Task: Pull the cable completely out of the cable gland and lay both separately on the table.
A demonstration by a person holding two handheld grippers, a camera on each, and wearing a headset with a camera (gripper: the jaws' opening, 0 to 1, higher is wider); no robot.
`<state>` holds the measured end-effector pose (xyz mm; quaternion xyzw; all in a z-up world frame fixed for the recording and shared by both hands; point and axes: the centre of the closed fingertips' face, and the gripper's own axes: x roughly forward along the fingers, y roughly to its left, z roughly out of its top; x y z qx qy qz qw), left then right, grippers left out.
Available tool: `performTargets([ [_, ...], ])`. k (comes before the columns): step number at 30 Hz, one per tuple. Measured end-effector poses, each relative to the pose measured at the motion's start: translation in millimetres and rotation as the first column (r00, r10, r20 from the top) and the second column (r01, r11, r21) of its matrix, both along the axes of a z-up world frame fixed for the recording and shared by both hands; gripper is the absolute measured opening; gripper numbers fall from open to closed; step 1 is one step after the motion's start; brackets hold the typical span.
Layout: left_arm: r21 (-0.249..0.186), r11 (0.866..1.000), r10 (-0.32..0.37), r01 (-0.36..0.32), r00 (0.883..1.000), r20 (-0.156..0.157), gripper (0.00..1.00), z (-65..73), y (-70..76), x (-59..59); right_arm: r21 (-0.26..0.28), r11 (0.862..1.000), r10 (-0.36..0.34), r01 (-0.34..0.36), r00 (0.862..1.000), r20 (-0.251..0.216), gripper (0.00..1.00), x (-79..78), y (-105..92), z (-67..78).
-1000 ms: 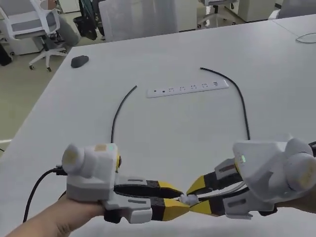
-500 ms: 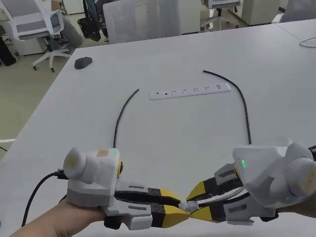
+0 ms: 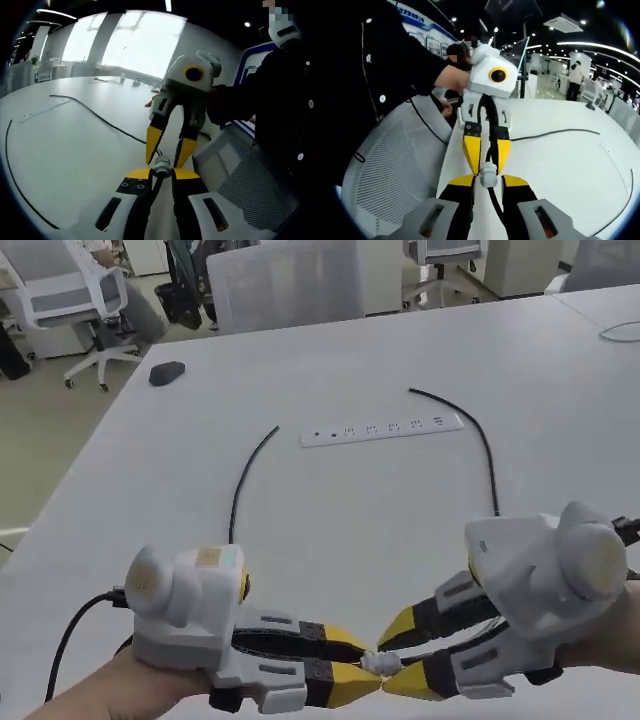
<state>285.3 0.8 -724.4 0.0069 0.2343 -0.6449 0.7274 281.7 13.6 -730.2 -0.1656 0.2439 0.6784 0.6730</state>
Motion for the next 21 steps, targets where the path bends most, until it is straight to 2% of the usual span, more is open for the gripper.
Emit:
performTargets([
  [2,0.005,1.000,-0.004,0.004,1.000,0.016,0.16,1.9,-0.2,-0.8,0.005,1.000,-0.009,0.009,1.000,-0.015,0.15,3.1,-0.8,0.5],
  [3,0.005,1.000,-0.009,0.009,0.999,0.031,0.16,2.8,-0.4,-0.2,0.008,1.000,-0.013,0.013,0.999,-0.045,0.14,1.1,-0.8,1.8],
  [5,0.011,1.000,-0.024,0.023,0.997,0.067,0.15,4.4,-0.1,0.1,0.011,1.000,-0.013,0.014,0.998,-0.058,0.12,1.2,-1.1,2.3],
  [7,0.024,0.997,-0.072,0.069,0.988,0.139,0.16,5.5,0.3,-1.7,0.014,1.000,-0.017,0.019,0.995,-0.097,0.09,0.0,-1.7,2.7],
  [11,0.038,0.996,-0.084,0.079,0.986,0.145,0.16,3.8,-1.4,-5.6,-0.004,1.000,-0.003,0.002,0.991,-0.133,0.08,-3.7,-2.4,2.8],
  [13,0.038,0.996,-0.086,0.081,0.984,0.154,0.16,4.1,-1.4,-5.4,-0.011,1.000,0.003,-0.005,0.991,-0.131,0.08,-4.8,-2.8,3.3],
  [15,0.032,0.997,-0.079,0.075,0.987,0.142,0.15,4.6,-0.8,-4.7,-0.009,1.000,0.005,-0.007,0.991,-0.131,0.08,-5.1,-2.9,3.8],
  [20,0.023,0.998,-0.067,0.065,0.989,0.132,0.15,6.7,0.2,-2.7,0.003,1.000,0.008,-0.008,0.995,-0.098,0.07,-4.8,-2.4,7.2],
  [21,0.021,0.998,-0.066,0.064,0.989,0.132,0.15,7.0,0.2,-2.3,0.002,1.000,0.010,-0.010,0.997,-0.074,0.07,-3.3,-2.4,6.8],
])
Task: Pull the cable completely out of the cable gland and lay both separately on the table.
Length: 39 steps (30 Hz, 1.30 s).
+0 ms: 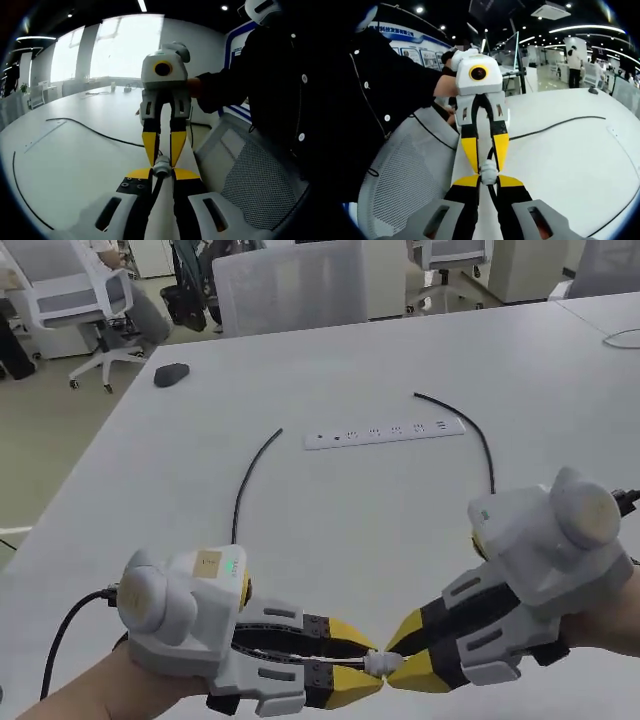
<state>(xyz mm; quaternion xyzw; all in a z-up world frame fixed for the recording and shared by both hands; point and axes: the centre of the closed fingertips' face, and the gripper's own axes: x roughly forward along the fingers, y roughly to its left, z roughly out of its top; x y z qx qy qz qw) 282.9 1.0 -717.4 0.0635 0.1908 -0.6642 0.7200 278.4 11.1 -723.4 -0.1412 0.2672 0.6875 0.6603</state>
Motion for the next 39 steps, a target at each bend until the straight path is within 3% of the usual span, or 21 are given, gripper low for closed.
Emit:
performTargets([
  [1,-0.002,1.000,0.020,-0.020,1.000,-0.022,0.15,-0.4,0.7,2.8,-0.002,1.000,-0.004,0.004,1.000,0.021,0.07,1.3,0.1,-0.3],
  [5,-0.001,1.000,0.029,-0.029,0.999,-0.044,0.15,-1.6,0.3,1.9,-0.011,1.000,0.003,-0.003,0.999,0.050,0.07,-1.2,0.0,-1.8],
  [9,0.000,0.999,0.044,-0.044,0.997,-0.059,0.15,-2.9,0.5,3.5,-0.010,1.000,0.021,-0.020,0.992,0.127,0.07,0.5,-0.3,-2.4],
  [12,-0.019,0.996,0.085,-0.088,0.985,-0.148,0.15,-2.5,1.0,6.3,-0.008,0.999,0.036,-0.035,0.981,0.190,0.07,2.1,-0.5,-1.0],
  [13,-0.021,0.996,0.087,-0.091,0.985,-0.151,0.15,-2.7,1.3,7.2,-0.008,0.999,0.037,-0.036,0.979,0.200,0.07,2.3,-0.6,-0.9],
  [14,-0.027,0.994,0.096,-0.102,0.980,-0.173,0.15,-2.1,1.4,7.8,-0.009,0.999,0.041,-0.040,0.975,0.219,0.07,3.0,-0.5,-0.5],
  [16,-0.033,0.995,0.092,-0.099,0.982,-0.162,0.15,-2.0,2.0,8.4,-0.003,0.999,0.042,-0.043,0.972,0.231,0.07,2.9,-0.4,0.2],
  [21,-0.032,0.994,0.097,-0.105,0.978,-0.183,0.15,-2.9,1.1,7.1,-0.010,0.998,0.059,-0.058,0.966,0.253,0.07,2.9,-0.1,-0.5],
  [23,-0.034,0.992,0.108,-0.118,0.972,-0.210,0.15,-3.5,1.5,8.2,-0.017,0.997,0.079,-0.077,0.953,0.291,0.07,3.0,0.1,-0.4],
  [26,-0.039,0.992,0.107,-0.118,0.971,-0.212,0.15,-3.7,1.5,7.3,-0.022,0.994,0.104,-0.102,0.940,0.324,0.07,2.2,0.0,-0.5],
  [32,-0.036,0.993,0.103,-0.113,0.973,-0.207,0.15,-5.5,0.4,6.9,-0.022,0.996,0.091,-0.089,0.953,0.289,0.07,3.5,-0.9,-2.0],
  [33,-0.035,0.995,0.086,-0.094,0.980,-0.180,0.15,-5.6,-0.3,5.1,-0.025,0.996,0.085,-0.081,0.966,0.243,0.07,1.5,-1.9,-1.8],
  [34,-0.034,0.995,0.084,-0.091,0.981,-0.173,0.15,-5.5,-0.6,4.7,-0.026,0.997,0.082,-0.078,0.969,0.234,0.08,2.4,-2.2,-1.1],
  [36,-0.040,0.996,0.080,-0.085,0.990,-0.118,0.15,-2.8,-1.2,6.4,-0.011,0.999,0.049,-0.048,0.980,0.193,0.08,4.9,-2.1,0.4],
  [37,-0.034,0.996,0.075,-0.079,0.991,-0.110,0.15,-2.9,-0.9,5.3,0.001,1.000,0.020,-0.020,0.991,0.136,0.09,5.5,-2.3,2.2],
  [38,-0.038,0.996,0.076,-0.079,0.993,-0.088,0.15,-1.6,-1.0,6.6,0.021,1.000,0.005,-0.007,0.994,0.106,0.10,6.3,-1.2,5.2],
  [39,-0.034,0.996,0.075,-0.078,0.993,-0.086,0.15,-1.9,-0.6,6.9,0.042,0.999,-0.015,0.012,0.998,0.065,0.12,7.6,-0.3,8.7],
])
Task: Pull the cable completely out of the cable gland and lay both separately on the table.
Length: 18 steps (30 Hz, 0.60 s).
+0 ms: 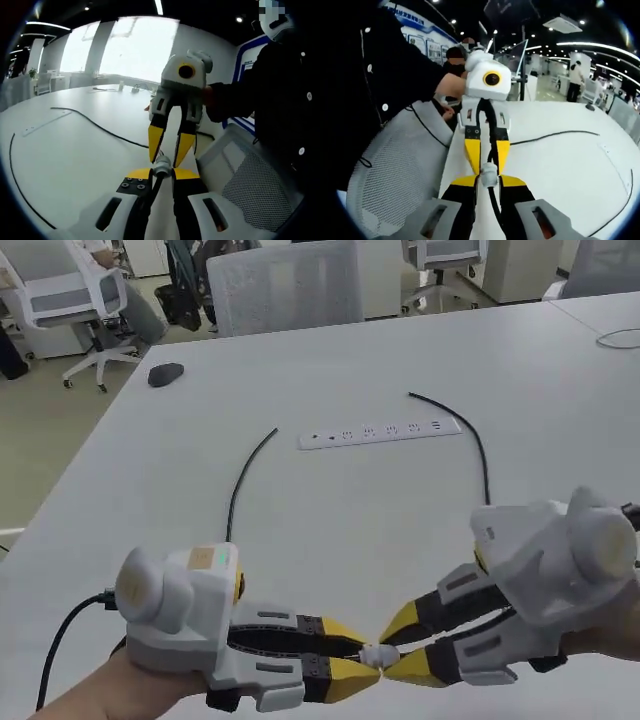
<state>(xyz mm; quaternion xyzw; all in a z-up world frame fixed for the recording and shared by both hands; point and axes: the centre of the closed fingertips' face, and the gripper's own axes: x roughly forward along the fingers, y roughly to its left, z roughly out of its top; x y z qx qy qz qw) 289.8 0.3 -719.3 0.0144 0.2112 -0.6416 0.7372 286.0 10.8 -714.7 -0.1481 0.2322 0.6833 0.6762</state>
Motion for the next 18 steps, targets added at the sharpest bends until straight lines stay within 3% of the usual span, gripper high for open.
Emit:
performTargets([
  [1,0.010,1.000,-0.009,0.009,1.000,0.008,0.15,-0.6,0.3,-0.8,0.009,1.000,-0.008,0.008,0.999,-0.031,0.14,-0.3,0.0,2.0],
  [2,0.016,1.000,-0.011,0.010,0.999,0.051,0.15,0.5,0.4,1.8,0.019,1.000,-0.017,0.018,0.998,-0.059,0.15,0.1,0.4,3.7],
  [3,0.027,0.999,-0.024,0.022,0.997,0.069,0.15,0.3,0.8,0.8,0.024,0.999,-0.028,0.030,0.997,-0.077,0.15,2.2,-0.2,4.9],
  [4,0.030,0.999,-0.026,0.025,0.998,0.061,0.15,0.2,0.7,-0.6,0.025,0.999,-0.023,0.025,0.997,-0.069,0.14,3.8,-0.9,5.0],
  [9,0.032,0.999,-0.043,0.040,0.994,0.101,0.15,4.9,-0.8,-1.3,0.021,0.999,-0.039,0.042,0.994,-0.100,0.13,7.5,-2.3,2.6],
  [14,0.028,0.998,-0.054,0.051,0.988,0.142,0.15,8.4,-1.9,-1.0,0.033,0.997,-0.059,0.066,0.981,-0.186,0.14,7.6,-2.8,4.2],
  [18,0.027,0.998,-0.055,0.052,0.986,0.160,0.15,10.1,-1.7,0.6,0.039,0.997,-0.058,0.068,0.973,-0.223,0.12,5.9,-2.1,5.9],
])
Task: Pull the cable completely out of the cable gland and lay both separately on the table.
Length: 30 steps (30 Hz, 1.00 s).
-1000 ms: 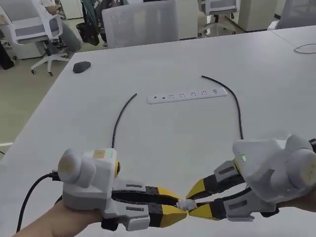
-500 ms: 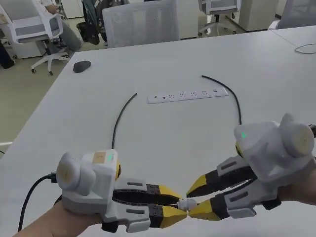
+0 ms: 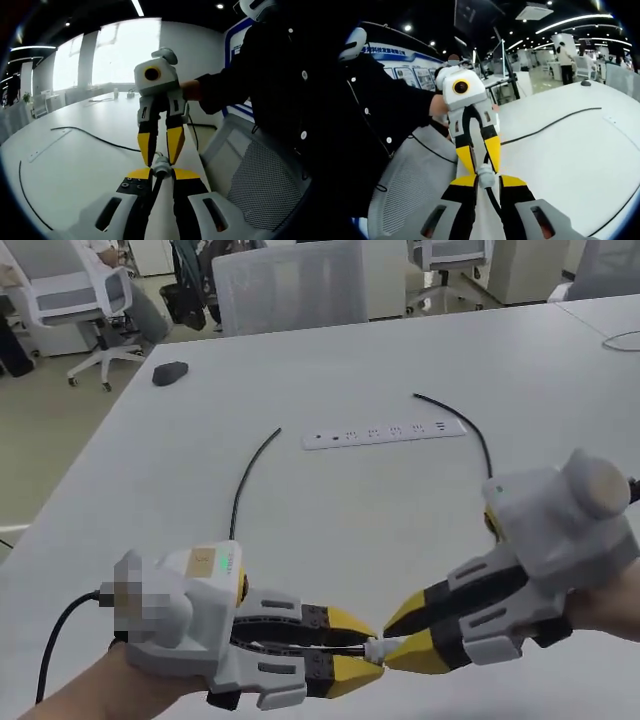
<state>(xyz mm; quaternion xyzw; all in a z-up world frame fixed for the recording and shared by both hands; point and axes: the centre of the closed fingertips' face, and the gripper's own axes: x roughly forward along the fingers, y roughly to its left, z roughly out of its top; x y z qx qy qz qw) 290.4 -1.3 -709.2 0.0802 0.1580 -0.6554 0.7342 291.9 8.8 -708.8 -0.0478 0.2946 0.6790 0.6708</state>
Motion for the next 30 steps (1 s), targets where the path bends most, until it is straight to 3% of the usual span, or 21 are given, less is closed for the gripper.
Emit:
performTargets([
  [11,0.005,1.000,-0.004,0.004,1.000,0.009,0.15,1.0,1.0,-1.2,-0.007,1.000,0.017,-0.017,0.998,-0.064,0.10,-9.8,3.0,-0.4],
  [15,0.005,1.000,-0.006,0.006,1.000,0.014,0.15,1.7,1.3,-1.7,-0.018,1.000,0.021,-0.022,0.997,-0.068,0.09,-12.0,3.1,-2.0],
  [19,0.006,1.000,-0.007,0.007,1.000,0.011,0.15,1.1,1.5,-2.3,-0.024,0.999,0.032,-0.033,0.999,-0.029,0.09,-13.0,2.2,-2.1],
  [21,0.007,1.000,-0.002,0.002,1.000,0.010,0.15,0.8,1.4,-1.8,-0.030,0.999,0.033,-0.033,0.999,0.019,0.08,-10.4,1.8,-2.9],
  [23,0.002,1.000,0.009,-0.009,1.000,-0.014,0.15,0.7,1.7,-0.6,-0.038,0.999,0.040,-0.037,0.997,0.071,0.08,-9.6,1.8,-2.5],
  [27,0.000,0.999,0.054,-0.054,0.995,-0.083,0.15,-1.9,2.1,3.2,-0.072,0.996,0.068,-0.053,0.973,0.220,0.07,-5.8,0.6,-4.6],
  [30,-0.002,0.998,0.062,-0.062,0.992,-0.108,0.15,-4.7,1.2,4.0,-0.083,0.995,0.078,-0.059,0.966,0.245,0.07,-7.6,0.9,-6.9],
])
